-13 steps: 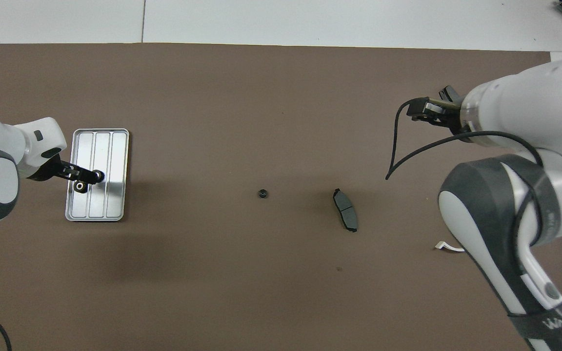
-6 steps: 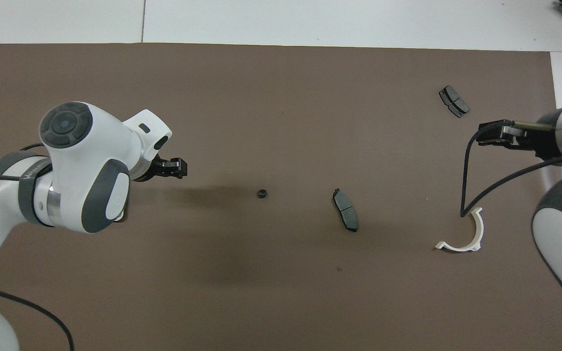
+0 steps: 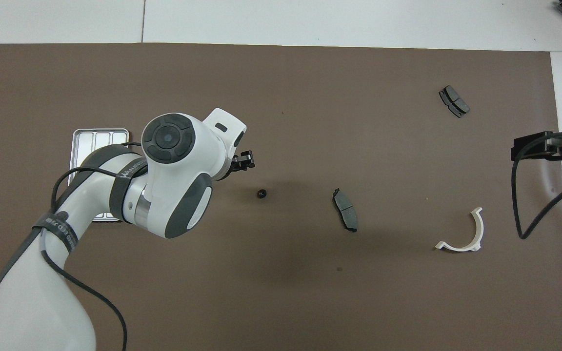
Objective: Pick bearing gear from pile to tray
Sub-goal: 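Carry the third bearing with the left gripper into the tray and release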
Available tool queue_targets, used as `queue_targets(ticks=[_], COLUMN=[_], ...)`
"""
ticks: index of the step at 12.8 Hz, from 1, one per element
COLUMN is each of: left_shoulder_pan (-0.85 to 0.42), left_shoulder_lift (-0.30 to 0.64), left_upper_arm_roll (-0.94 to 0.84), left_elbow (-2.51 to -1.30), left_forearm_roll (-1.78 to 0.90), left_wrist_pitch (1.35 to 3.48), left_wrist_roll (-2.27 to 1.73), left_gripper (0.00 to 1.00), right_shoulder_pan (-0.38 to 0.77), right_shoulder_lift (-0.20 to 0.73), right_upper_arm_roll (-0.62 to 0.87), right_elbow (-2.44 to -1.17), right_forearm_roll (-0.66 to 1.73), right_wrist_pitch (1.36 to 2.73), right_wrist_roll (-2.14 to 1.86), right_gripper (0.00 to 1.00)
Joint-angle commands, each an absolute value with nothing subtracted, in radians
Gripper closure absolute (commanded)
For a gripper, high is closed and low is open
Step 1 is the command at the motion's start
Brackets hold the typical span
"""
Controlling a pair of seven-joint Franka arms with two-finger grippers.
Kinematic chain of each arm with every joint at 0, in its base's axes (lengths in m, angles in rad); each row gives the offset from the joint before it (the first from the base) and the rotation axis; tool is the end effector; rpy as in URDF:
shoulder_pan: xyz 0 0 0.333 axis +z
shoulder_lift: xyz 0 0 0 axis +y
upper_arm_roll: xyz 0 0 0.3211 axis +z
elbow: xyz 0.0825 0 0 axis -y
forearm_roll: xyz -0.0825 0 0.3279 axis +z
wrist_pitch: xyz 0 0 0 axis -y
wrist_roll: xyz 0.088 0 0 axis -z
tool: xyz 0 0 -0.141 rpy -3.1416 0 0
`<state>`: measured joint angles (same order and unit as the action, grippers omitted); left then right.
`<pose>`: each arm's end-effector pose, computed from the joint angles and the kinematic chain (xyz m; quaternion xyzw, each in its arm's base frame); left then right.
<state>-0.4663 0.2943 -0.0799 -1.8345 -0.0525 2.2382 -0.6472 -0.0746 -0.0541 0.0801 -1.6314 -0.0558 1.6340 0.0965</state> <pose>0.5101 -0.3098 0.3828 0.9956 0.0678 0.0270 0.0581 0.4894 -0.0037 0.6028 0.9982 -0.0445 0.0297 0.0286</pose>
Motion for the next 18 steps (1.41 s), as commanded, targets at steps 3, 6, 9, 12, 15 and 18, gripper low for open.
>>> queue_targets(ticks=[3, 6, 9, 12, 15, 18], left_shoulder_pan=[-0.535, -0.564, -0.606, -0.611, -0.609, -0.601], left_shoulder_lift=[0.402, 0.414, 0.426, 0.42, 0.416, 0.423], left_upper_arm_roll=[-0.064, -0.063, -0.061, -0.061, -0.061, -0.061], left_elbow=[-1.724, -1.753, -1.799, -1.812, -1.832, -1.832], left_forearm_roll=[-0.06, -0.058, -0.057, -0.057, -0.057, -0.057], left_wrist_pitch=[2.26, 2.257, 2.253, 2.243, 2.247, 2.256], left_wrist_roll=[-0.719, -0.718, -0.721, -0.719, -0.718, -0.713], left_gripper=[0.3, 0.31, 0.31, 0.35, 0.41, 0.45], right_shoulder_pan=[-0.066, -0.064, -0.064, -0.064, -0.067, -0.077], right_shoulder_lift=[-0.055, -0.069, -0.061, -0.032, 0.0, 0.011], right_upper_arm_roll=[0.092, 0.094, 0.094, 0.095, 0.095, 0.095], right_elbow=[-1.649, -1.693, -1.695, -1.648, -1.573, -1.551], right_forearm_roll=[-0.04, -0.037, -0.037, -0.031, -0.026, -0.028], right_wrist_pitch=[1.571, 1.636, 1.664, 1.667, 1.594, 1.557], right_wrist_roll=[0.04, 0.073, 0.089, 0.101, 0.118, 0.12], right_gripper=[0.0, 0.0, 0.0, 0.0, 0.0, 0.0])
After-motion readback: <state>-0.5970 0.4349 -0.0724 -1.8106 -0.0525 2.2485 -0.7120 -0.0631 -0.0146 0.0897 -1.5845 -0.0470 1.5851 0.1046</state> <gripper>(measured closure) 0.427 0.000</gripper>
